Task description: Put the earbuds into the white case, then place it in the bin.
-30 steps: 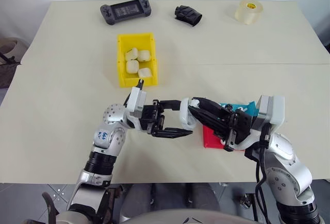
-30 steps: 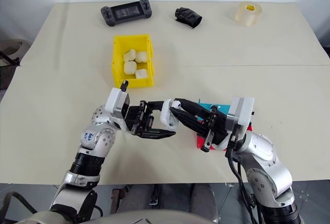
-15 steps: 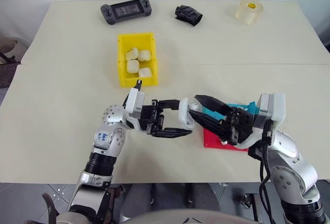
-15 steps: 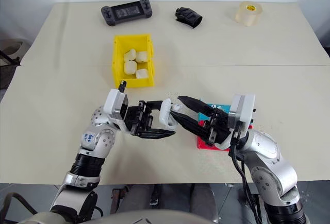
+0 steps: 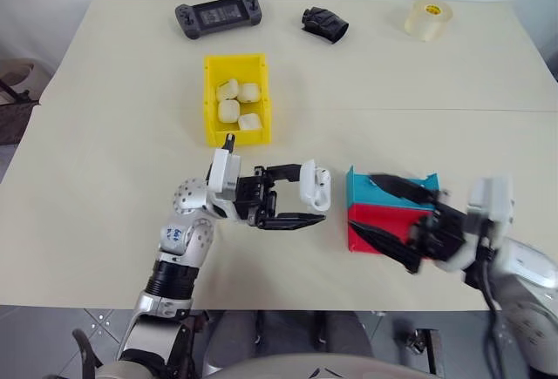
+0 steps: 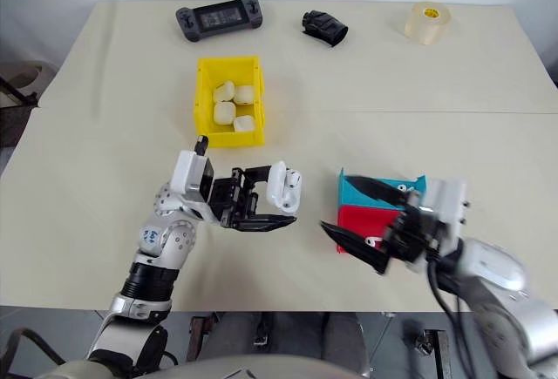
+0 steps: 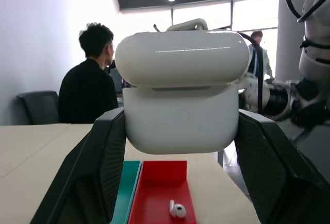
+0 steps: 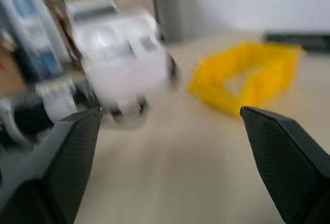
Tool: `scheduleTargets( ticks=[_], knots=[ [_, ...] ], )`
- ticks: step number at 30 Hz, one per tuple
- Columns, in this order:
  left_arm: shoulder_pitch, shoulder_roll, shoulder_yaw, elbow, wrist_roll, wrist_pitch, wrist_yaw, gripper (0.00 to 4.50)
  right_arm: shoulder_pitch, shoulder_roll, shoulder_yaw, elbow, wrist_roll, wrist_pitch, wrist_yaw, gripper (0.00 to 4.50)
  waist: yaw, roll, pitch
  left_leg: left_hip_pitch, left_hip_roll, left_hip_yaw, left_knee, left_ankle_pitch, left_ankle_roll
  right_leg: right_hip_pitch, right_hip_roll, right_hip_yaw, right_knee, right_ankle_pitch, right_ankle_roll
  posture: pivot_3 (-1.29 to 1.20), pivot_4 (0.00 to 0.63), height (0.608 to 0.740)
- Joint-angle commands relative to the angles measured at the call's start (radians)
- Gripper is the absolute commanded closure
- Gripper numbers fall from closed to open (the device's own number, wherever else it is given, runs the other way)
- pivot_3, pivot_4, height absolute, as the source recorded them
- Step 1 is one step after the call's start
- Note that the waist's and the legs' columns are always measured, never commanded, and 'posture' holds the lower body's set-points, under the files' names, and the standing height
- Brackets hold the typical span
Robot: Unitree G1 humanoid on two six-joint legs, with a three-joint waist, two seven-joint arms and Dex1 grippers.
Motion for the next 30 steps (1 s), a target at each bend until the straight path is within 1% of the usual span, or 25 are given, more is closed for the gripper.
scheduleTargets(
  ticks=[1,5,9,10,11,14,18,20,22,24,26,29,30],
  knots=[
    [0.021,0.012,0.005,-0.040,-0.005,-0.026,-0.005,1.73,0.061,-0.030,-0.158,0.036,0.012,-0.027,0.082,0.02,-0.005,0.000,0.000,0.000,0.000,0.001,0.000,0.000,0.000,0.000,0.000,0.000,-0.001,0.000,0.000,0.00,0.150,0.740],
    [0.047,0.025,0.007,-0.064,-0.006,-0.027,0.013,1.73,0.095,-0.090,-0.246,0.177,-0.096,-0.096,0.202,0.02,-0.006,0.000,0.000,0.001,0.001,0.002,0.001,0.001,0.001,0.001,0.000,0.001,0.000,0.000,0.000,0.00,0.150,0.740],
    [0.065,0.031,0.004,-0.086,-0.007,-0.030,0.029,1.73,0.061,-0.142,-0.252,0.278,-0.142,-0.089,0.245,0.02,-0.007,0.000,0.000,0.001,0.002,0.002,0.001,0.001,0.001,0.001,0.000,0.002,0.000,0.000,0.000,0.00,0.150,0.740],
    [0.069,0.032,0.003,-0.092,-0.007,-0.029,0.033,1.73,0.052,-0.160,-0.246,0.292,-0.159,-0.079,0.246,0.02,-0.006,0.000,0.000,0.001,0.002,0.002,0.001,0.001,0.001,0.001,-0.001,0.002,0.000,0.000,0.000,0.00,0.150,0.740],
    [0.075,0.036,0.003,-0.100,-0.007,-0.029,0.037,1.73,0.025,-0.201,-0.231,0.299,-0.165,-0.020,0.225,0.02,-0.006,0.000,0.000,0.001,0.002,0.002,0.001,0.001,0.001,0.001,-0.001,0.002,0.000,0.000,0.000,0.00,0.150,0.740],
    [0.088,0.042,0.001,-0.118,-0.005,-0.028,0.051,1.73,-0.087,-0.290,-0.177,0.315,-0.163,0.099,0.194,0.02,-0.010,0.001,0.000,0.001,0.002,0.002,0.001,0.001,0.001,0.001,-0.001,0.002,-0.001,0.000,0.000,0.00,0.150,0.740],
    [0.114,0.048,-0.004,-0.149,-0.006,-0.025,0.071,1.73,-0.283,-0.427,-0.002,0.367,-0.266,0.195,0.203,0.02,-0.008,0.002,0.000,0.001,0.003,0.001,0.002,0.001,0.000,0.000,-0.001,0.001,-0.002,0.000,0.000,0.00,0.150,0.740],
    [0.123,0.051,-0.008,-0.161,-0.007,-0.023,0.077,1.73,-0.369,-0.466,0.078,0.394,-0.311,0.236,0.200,0.02,-0.006,0.003,0.000,0.001,0.002,0.001,0.002,0.001,0.000,0.000,-0.001,0.001,-0.002,0.000,0.000,0.00,0.150,0.740],
    [0.132,0.051,-0.013,-0.177,-0.008,-0.019,0.087,1.73,-0.472,-0.496,0.175,0.427,-0.368,0.252,0.232,0.02,-0.006,0.003,0.000,0.000,0.002,-0.001,0.002,0.001,0.000,0.000,-0.001,0.000,-0.002,0.000,0.000,0.00,0.150,0.740],
    [0.136,0.050,-0.017,-0.188,-0.009,-0.015,0.097,1.73,-0.582,-0.508,0.281,0.468,-0.451,0.241,0.263,0.02,-0.008,0.003,0.001,-0.002,0.001,-0.001,0.002,0.001,0.001,0.000,-0.002,0.000,-0.002,0.000,0.000,0.00,0.150,0.740],
    [0.138,0.049,-0.021,-0.195,-0.009,-0.013,0.104,1.73,-0.655,-0.505,0.359,0.512,-0.532,0.183,0.299,0.02,-0.007,0.003,0.001,-0.003,0.001,-0.001,0.002,0.001,0.001,-0.001,-0.002,0.000,-0.002,0.000,0.000,0.00,0.150,0.740],
    [0.138,0.048,-0.027,-0.204,-0.009,-0.010,0.113,1.73,-0.728,-0.485,0.424,0.578,-0.606,0.129,0.333,0.02,-0.006,0.003,0.001,-0.003,0.001,-0.001,0.002,0.001,0.001,-0.001,-0.002,-0.001,-0.002,0.000,0.000,0.00,0.150,0.740],
    [0.137,0.046,-0.030,-0.206,-0.008,-0.009,0.116,1.73,-0.756,-0.479,0.452,0.611,-0.641,0.087,0.354,0.02,-0.007,0.003,0.001,-0.003,0.001,-0.001,0.002,0.001,0.001,-0.001,-0.002,-0.001,-0.002,0.000,0.001,0.00,0.150,0.740]
  ],
)
